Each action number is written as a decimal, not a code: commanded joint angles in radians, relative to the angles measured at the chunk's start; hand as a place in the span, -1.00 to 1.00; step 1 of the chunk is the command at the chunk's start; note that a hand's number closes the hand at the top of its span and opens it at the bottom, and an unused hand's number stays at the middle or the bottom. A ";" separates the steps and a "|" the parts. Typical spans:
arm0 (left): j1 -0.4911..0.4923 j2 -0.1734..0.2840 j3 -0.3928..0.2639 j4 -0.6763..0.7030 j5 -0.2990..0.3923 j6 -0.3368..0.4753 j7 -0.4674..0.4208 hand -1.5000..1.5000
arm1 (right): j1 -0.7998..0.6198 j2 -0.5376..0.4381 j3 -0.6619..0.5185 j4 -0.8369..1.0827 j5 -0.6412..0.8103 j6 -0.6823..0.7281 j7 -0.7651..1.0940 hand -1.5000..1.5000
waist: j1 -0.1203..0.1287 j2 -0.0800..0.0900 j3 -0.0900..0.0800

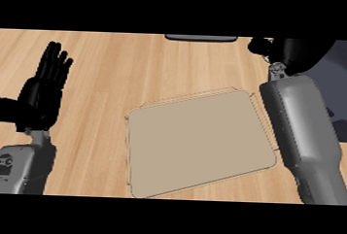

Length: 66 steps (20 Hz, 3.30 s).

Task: Pick the cupcake from the tray and place it in the pot

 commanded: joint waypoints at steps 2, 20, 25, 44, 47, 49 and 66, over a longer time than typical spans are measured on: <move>0.053 0.000 -0.001 -0.072 -0.006 0.008 0.012 0.00 | 0.106 -0.114 -0.078 -0.103 -0.093 0.073 -0.080 1.00 | -0.003 -0.003 0.001; -0.019 -0.021 -0.003 0.028 -0.031 0.008 -0.011 0.00 | 0.210 -0.389 -0.317 0.212 -0.395 -0.192 -0.510 1.00 | 0.005 0.005 0.001; -0.023 0.006 0.022 0.039 0.010 -0.045 -0.028 0.00 | 0.195 -0.364 -0.352 0.459 -0.432 -0.240 -0.568 1.00 | 0.019 0.010 0.001; -0.014 -0.032 -0.020 0.002 -0.037 0.002 0.008 0.00 | 0.080 -0.371 -0.621 0.572 -0.897 -0.289 -1.006 -1.00 | 0.009 0.004 0.001; 0.004 0.019 0.024 -0.047 0.011 -0.033 0.060 0.00 | 0.111 -0.361 -0.693 0.519 -0.998 -0.308 -1.050 -1.00 | 0.008 0.001 0.002; 0.007 -0.009 0.012 0.001 -0.009 -0.025 -0.006 0.00 | 0.089 -0.384 -0.718 0.521 -1.044 -0.291 -1.055 -1.00 | 0.007 0.004 0.001; 0.033 -0.023 0.002 -0.048 -0.038 -0.002 -0.003 0.00 | 0.557 -0.460 -0.903 0.232 -1.425 -0.064 -1.260 -1.00 | -0.009 0.000 0.000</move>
